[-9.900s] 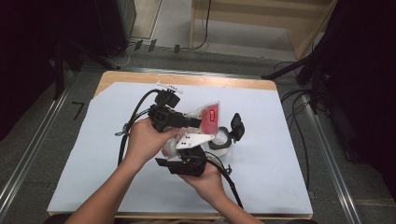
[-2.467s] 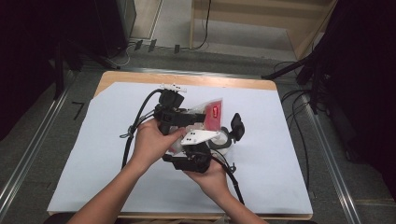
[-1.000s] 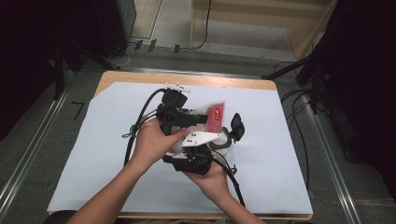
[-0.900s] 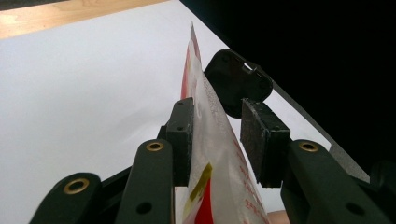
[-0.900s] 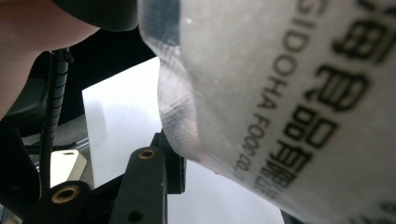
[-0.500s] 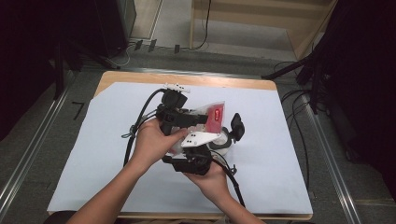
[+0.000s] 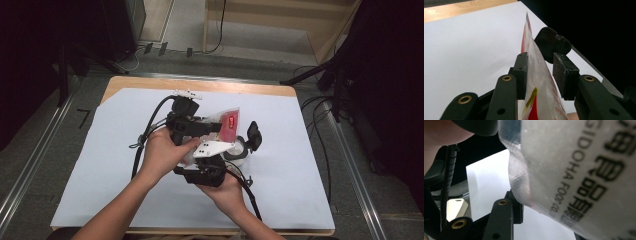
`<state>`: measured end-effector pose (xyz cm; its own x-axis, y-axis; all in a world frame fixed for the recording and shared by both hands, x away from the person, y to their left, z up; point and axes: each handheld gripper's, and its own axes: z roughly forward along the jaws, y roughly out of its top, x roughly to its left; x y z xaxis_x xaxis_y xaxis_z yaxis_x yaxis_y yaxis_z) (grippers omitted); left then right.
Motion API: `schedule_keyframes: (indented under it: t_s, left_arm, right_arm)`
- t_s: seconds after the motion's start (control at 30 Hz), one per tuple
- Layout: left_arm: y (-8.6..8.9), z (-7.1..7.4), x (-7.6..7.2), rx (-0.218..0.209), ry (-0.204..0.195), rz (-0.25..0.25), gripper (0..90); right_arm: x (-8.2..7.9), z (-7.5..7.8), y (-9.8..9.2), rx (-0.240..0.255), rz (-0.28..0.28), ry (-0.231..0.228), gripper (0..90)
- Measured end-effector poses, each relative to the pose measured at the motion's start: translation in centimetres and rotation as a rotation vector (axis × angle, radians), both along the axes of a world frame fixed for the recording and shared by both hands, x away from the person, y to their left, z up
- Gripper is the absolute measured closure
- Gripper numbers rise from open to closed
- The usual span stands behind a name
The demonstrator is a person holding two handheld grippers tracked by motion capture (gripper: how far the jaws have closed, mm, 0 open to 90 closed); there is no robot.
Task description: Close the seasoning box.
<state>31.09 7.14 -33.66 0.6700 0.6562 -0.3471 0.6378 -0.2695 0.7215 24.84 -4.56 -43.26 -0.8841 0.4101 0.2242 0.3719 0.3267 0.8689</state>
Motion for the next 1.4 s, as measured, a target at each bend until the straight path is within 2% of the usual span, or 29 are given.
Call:
schedule_keyframes:
  t_s: [0.17, 0.53, 0.6, 0.67, 0.77, 0.83, 1.03, 1.4]
  left_arm:
    - [-0.28, -0.2, 0.14, -0.009, -0.022, 0.006, 66.1]
    - [-0.53, -0.13, 0.23, -0.012, -0.014, -0.002, 65.9]
    - [-0.7, -0.17, 0.24, -0.019, -0.022, -0.003, 65.8]
    - [-0.7, -0.08, 0.23, -0.001, -0.024, -0.007, 65.7]
    - [-0.8, -0.13, 0.27, -0.02, -0.025, -0.003, 65.5]
    - [-0.85, -0.05, 0.24, -0.008, -0.021, -0.006, 65.5]
    - [-0.93, -0.13, 0.29, -0.023, -0.02, -0.01, 65.2]
    - [-0.64, 0.02, 0.21, -0.006, -0.018, -0.006, 65.8]
  right_arm:
    - [0.33, -0.1, -0.25, -0.008, -0.016, -0.007, 63.8]
    - [0.28, -0.09, -0.41, -0.006, -0.024, -0.004, 63.8]
    - [0.31, -0.11, -0.53, -0.005, -0.028, -0.006, 63.8]
    - [0.36, -0.13, -0.61, -0.006, -0.032, -0.005, 63.8]
    - [0.34, -0.11, -0.62, -0.001, -0.039, -0.003, 63.8]
    - [0.33, -0.11, -0.66, 0.001, -0.039, -0.002, 63.8]
    - [0.25, -0.09, -0.76, -0.002, -0.042, -0.005, 63.7]
    - [0.2, 0.0, -0.57, 0.0, -0.036, -0.001, 63.8]
